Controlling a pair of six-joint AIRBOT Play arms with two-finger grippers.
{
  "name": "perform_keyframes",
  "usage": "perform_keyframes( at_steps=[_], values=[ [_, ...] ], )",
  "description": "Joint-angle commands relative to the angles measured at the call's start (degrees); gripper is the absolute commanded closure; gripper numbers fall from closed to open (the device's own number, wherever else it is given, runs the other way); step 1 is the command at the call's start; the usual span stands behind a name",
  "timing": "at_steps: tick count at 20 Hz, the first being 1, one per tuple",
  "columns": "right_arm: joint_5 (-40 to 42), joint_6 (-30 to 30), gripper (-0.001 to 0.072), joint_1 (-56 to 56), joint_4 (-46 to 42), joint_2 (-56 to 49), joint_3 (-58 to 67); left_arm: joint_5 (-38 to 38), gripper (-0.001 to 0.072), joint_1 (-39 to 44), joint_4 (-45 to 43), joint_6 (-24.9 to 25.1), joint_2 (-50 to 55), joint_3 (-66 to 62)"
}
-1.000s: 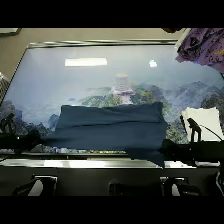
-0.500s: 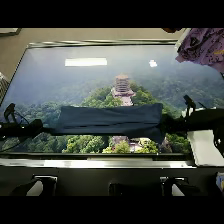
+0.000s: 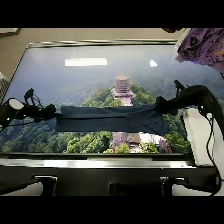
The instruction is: Fold the clothes and pants, and hang the long-sleeved shirts on hangers.
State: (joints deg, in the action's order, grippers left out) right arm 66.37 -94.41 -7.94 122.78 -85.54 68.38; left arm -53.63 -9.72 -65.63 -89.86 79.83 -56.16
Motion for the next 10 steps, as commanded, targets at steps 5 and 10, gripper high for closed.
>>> perform_keyframes(
  at_steps=[5,10],
  values=[
    [-3.0,0.6,0.0685,1.0,-3.5,-9.2,5.9,0.7,0.0692,2.6,0.2,0.7,11.3,-8.5],
    [3.9,1.8,0.0377,-0.7,-2.9,-8.7,11.5,-1.9,0.0245,2.3,0.9,0.8,10.6,-10.1]
  ],
)
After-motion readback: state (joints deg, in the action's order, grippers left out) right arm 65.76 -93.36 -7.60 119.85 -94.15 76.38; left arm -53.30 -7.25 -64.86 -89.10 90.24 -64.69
